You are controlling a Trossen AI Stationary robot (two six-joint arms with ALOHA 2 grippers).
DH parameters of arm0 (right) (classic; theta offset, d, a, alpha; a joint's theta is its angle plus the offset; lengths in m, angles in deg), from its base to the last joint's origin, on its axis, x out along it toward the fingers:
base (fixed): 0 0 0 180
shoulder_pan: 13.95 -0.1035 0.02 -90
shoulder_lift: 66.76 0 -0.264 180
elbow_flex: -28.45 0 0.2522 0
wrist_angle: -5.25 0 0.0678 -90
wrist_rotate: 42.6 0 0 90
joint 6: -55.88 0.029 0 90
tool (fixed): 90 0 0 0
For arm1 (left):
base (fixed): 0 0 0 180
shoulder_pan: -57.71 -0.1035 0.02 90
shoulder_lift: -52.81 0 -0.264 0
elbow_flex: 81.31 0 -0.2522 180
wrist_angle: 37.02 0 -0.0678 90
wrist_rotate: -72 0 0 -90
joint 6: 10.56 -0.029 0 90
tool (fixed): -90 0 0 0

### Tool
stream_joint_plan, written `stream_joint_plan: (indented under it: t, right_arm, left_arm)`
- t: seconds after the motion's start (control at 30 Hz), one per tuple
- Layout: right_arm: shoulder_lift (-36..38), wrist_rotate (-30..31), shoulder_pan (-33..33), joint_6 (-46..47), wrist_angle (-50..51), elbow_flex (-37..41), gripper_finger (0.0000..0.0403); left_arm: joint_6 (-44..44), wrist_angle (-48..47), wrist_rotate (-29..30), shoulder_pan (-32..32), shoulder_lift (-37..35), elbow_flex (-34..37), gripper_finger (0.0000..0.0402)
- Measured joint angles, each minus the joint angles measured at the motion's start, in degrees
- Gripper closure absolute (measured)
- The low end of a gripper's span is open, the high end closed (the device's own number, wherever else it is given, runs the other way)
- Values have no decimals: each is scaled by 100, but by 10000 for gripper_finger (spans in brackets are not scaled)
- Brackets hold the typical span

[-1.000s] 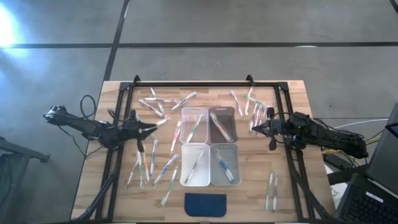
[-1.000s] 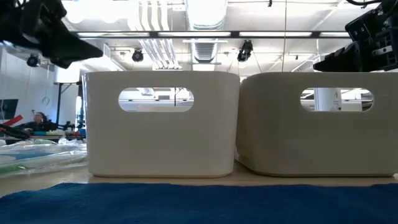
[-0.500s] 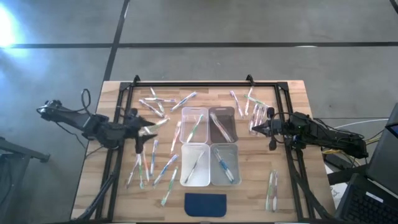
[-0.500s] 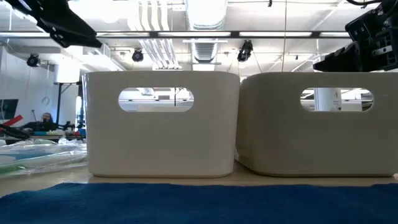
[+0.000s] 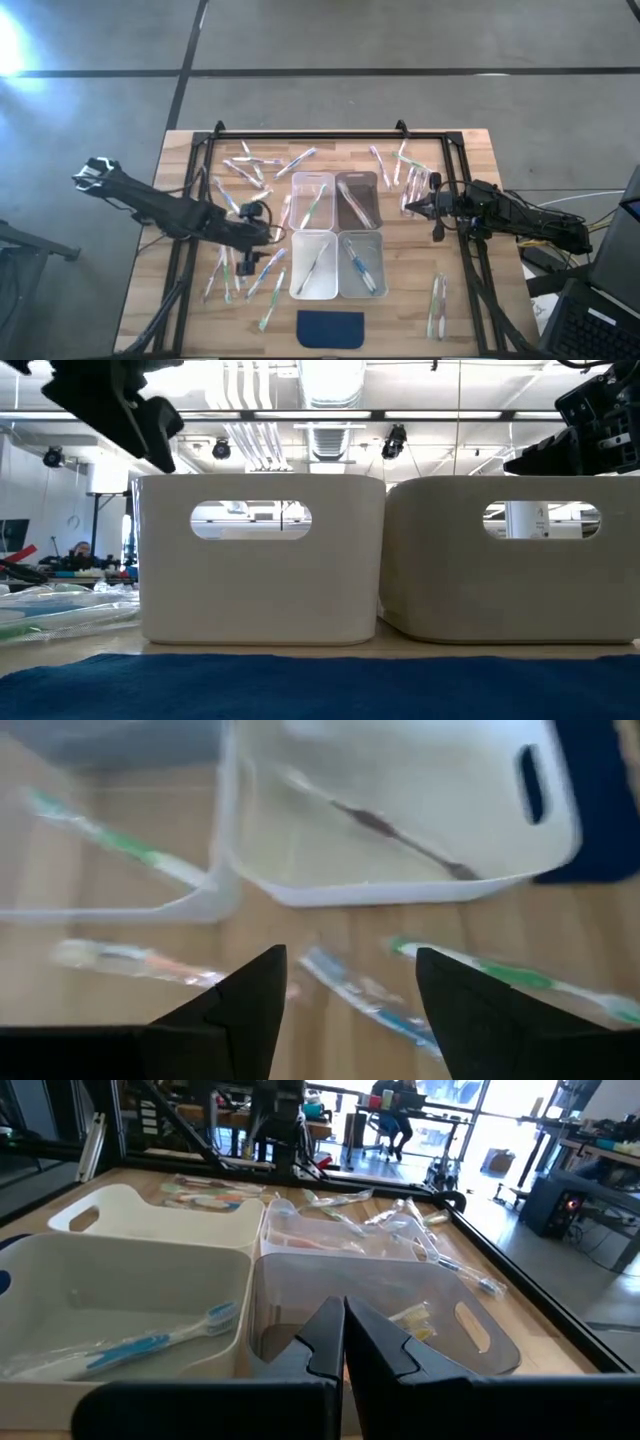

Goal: Pick & Place Toothbrushes
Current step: Put the green toothbrush into the transparent bin

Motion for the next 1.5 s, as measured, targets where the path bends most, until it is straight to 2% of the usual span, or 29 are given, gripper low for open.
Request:
stream_joint_plan:
  t: [0.27, 0.53, 0.67, 0.77, 1.5]
  right_arm:
    - [4, 0, -1, 0, 2, -2, 394]
    - [4, 0, -1, 0, 2, -2, 394]
    - [4, -2, 1, 0, 2, -2, 394]
    - [4, -2, 0, 0, 1, -2, 394]
    - [4, -7, 0, 0, 2, -2, 394]
  left_arm:
    - [292, -30, -435, 255, 691, -220, 175]
    - [1807, -5, -573, 559, 1062, -271, 175]
    - [2862, 2, -573, 574, 1225, -262, 175]
    - [3319, 4, -574, 575, 1330, -262, 175]
    - [5056, 349, -559, 781, 1964, -258, 175]
